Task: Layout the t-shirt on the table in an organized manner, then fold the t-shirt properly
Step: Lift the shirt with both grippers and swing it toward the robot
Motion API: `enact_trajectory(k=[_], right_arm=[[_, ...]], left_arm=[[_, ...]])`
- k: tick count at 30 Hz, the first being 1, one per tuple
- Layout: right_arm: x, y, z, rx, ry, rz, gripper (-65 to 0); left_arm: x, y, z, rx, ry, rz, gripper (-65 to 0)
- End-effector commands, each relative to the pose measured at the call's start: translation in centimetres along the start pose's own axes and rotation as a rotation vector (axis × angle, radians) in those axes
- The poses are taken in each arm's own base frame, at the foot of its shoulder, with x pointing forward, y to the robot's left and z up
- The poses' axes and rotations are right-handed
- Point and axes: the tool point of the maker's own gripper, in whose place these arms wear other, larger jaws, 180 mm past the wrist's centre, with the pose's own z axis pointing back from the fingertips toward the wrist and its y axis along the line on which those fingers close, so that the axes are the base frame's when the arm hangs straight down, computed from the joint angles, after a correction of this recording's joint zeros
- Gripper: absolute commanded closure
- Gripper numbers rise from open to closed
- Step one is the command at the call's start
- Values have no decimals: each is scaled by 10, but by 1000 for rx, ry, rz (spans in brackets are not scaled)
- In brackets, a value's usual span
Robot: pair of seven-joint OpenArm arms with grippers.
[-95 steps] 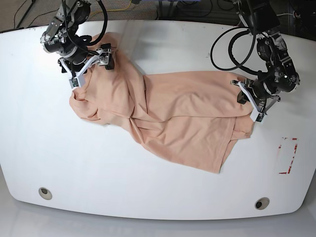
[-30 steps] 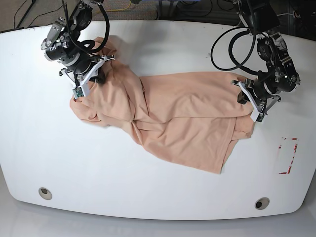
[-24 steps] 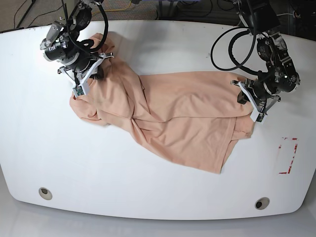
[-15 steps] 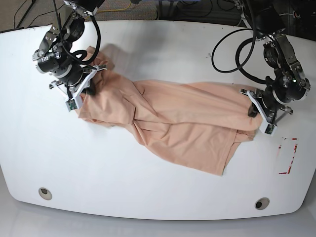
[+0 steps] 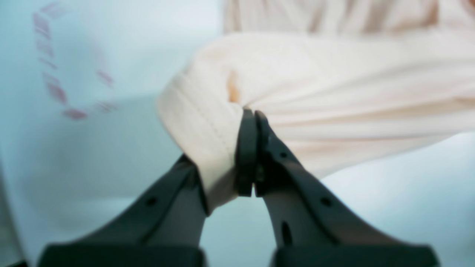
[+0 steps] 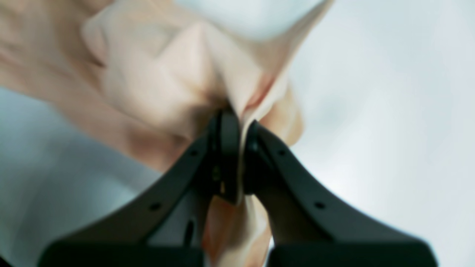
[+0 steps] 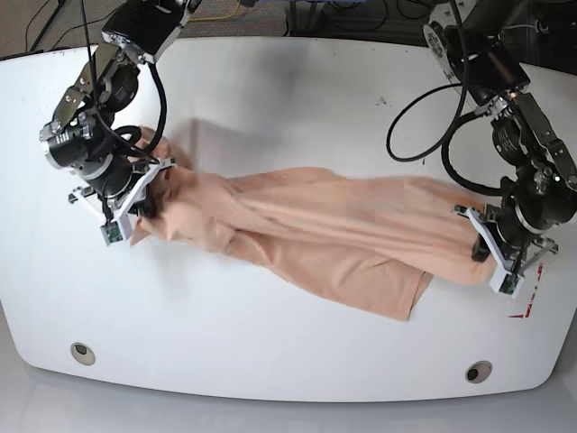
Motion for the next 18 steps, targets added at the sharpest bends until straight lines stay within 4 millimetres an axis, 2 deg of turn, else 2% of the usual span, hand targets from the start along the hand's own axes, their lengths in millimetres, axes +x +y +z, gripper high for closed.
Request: enact_trajectory(k=[1,7,12,17,18], right_arm=[[33,-9,6,-29,-89,27,-14],[75,-32,19,-88,-175,80,-14],[110,-45,26,-112,-244,94,-16],[152,-63,41,-153,-327,116,-17],[165,-67,44,-158,-345,129,-17]], left_arm=[[38,14,13,42,-98,-21,0],[82,39,32,101,-197,-2,0],[121,52,48,133,-293,-5,0],[163,62,70,161,-393,-19,0],[177,63,76,162,-423,-25,0]])
